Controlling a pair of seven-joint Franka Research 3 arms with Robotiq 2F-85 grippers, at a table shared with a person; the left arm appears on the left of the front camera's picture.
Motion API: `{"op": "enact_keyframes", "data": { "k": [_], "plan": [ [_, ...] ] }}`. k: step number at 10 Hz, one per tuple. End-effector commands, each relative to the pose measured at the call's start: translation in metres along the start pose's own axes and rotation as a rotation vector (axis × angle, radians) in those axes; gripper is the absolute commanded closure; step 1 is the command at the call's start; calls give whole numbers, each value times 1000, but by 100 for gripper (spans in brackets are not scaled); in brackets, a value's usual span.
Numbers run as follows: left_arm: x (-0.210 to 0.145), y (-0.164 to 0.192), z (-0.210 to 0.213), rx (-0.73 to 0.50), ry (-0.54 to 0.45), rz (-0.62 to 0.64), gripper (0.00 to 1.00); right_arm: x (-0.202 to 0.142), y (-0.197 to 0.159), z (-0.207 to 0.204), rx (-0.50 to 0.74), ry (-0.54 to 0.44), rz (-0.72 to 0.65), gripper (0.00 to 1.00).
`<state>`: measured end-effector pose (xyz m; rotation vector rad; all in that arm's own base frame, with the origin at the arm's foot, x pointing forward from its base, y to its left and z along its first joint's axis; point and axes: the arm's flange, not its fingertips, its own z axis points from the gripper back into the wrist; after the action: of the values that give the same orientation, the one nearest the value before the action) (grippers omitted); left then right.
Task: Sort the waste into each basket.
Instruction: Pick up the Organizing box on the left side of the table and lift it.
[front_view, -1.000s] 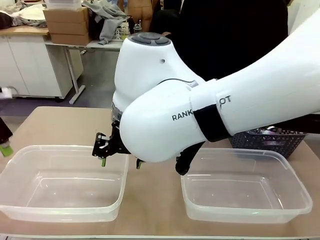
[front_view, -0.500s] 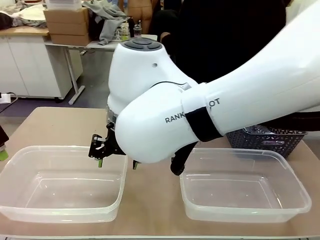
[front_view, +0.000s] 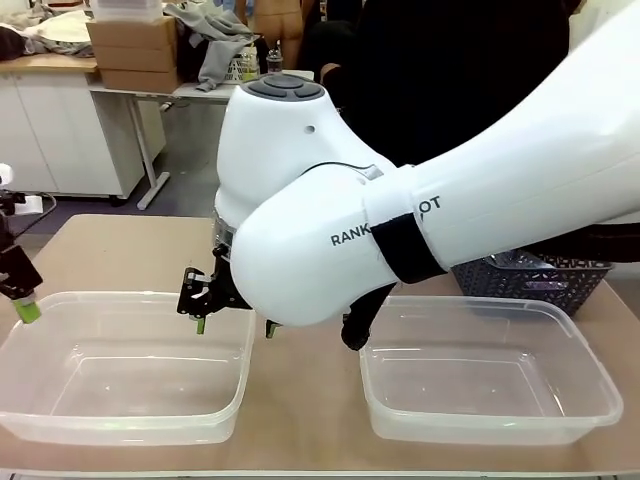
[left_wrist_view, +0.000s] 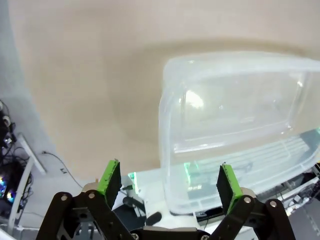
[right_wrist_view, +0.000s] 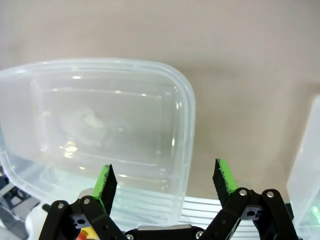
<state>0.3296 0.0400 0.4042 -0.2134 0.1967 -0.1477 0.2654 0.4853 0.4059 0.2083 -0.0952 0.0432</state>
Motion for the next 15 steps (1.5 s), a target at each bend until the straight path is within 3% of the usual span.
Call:
{"op": "enact_keyframes", "data": {
  "k": [1, 2, 6, 7, 8, 9, 10, 11, 12, 13, 15],
  "plan": [
    [2, -13, -50, 13, 46, 21, 0, 5, -1, -3, -55, 27, -17, 0],
    [2, -12, -62, 19, 81, 31, 0, 8, 0, -12, -66, 31, -21, 0],
    [-21, 2, -68, 71, 50, 122, 0, 9, 6, -43, -86, 92, -27, 0],
    [-22, 1, -72, 57, 47, 98, 0, 8, 7, -43, -84, 96, -21, 27],
    [-22, 0, -74, 72, 39, 93, 60, 8, 8, -43, -90, 105, -39, 58],
    [-22, -1, -74, 65, 42, 76, 60, 7, 9, -41, -89, 104, -40, 86],
    [-22, 0, -74, 73, 48, 78, 100, 7, 10, -40, -94, 112, -46, 100],
    [-21, 0, -74, 75, 58, 82, 63, 6, 11, -40, -100, 117, -50, 100],
    [-21, 1, -75, 74, 61, 83, 100, 7, 11, -39, -111, 116, -59, 100],
    [-21, 1, -75, 73, 60, 87, 100, 7, 11, -38, -116, 101, -49, 96],
    [-19, 2, -77, 85, 58, 92, 100, 9, 10, -37, -140, 102, -61, 100]
  ]
}}
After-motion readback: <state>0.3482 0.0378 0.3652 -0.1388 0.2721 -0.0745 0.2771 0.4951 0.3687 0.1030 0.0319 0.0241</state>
